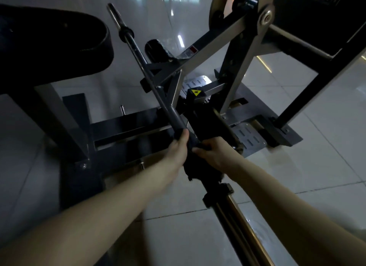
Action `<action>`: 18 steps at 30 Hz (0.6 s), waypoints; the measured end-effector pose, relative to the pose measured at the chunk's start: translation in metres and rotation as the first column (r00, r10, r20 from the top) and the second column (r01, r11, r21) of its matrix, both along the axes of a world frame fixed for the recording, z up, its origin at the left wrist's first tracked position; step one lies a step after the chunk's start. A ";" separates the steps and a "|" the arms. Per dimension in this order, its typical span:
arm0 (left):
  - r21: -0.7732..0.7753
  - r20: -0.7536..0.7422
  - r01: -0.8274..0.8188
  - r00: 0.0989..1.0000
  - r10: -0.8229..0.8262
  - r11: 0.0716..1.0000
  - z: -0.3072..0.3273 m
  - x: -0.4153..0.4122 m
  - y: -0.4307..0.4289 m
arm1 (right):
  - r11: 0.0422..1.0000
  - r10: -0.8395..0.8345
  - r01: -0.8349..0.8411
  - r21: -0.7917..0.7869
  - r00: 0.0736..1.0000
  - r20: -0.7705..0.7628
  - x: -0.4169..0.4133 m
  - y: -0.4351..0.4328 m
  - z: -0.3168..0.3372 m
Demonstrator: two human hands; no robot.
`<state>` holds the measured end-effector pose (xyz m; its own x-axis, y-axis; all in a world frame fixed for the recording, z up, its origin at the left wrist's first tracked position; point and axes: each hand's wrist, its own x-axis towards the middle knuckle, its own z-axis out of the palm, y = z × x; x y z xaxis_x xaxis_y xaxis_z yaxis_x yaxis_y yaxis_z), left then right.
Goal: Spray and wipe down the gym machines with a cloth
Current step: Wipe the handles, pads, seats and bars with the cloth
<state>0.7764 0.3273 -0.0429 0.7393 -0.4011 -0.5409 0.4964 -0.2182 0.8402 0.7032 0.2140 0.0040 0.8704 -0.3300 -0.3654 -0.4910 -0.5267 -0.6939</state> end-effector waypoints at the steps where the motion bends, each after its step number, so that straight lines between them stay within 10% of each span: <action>1: -0.008 0.027 -0.035 0.999 0.035 0.999 0.001 0.014 -0.003 | 1.000 -0.027 0.026 0.008 0.999 0.041 0.013 0.002 -0.003; 11: -0.170 -0.103 0.110 0.986 -0.128 0.979 -0.013 0.011 0.020 | 0.985 0.012 -0.014 0.174 1.000 0.014 -0.012 0.001 -0.004; 18: 0.028 0.114 0.076 0.990 -0.079 0.997 -0.010 0.052 -0.009 | 0.993 0.015 -0.008 -0.118 0.998 0.058 0.028 0.007 -0.018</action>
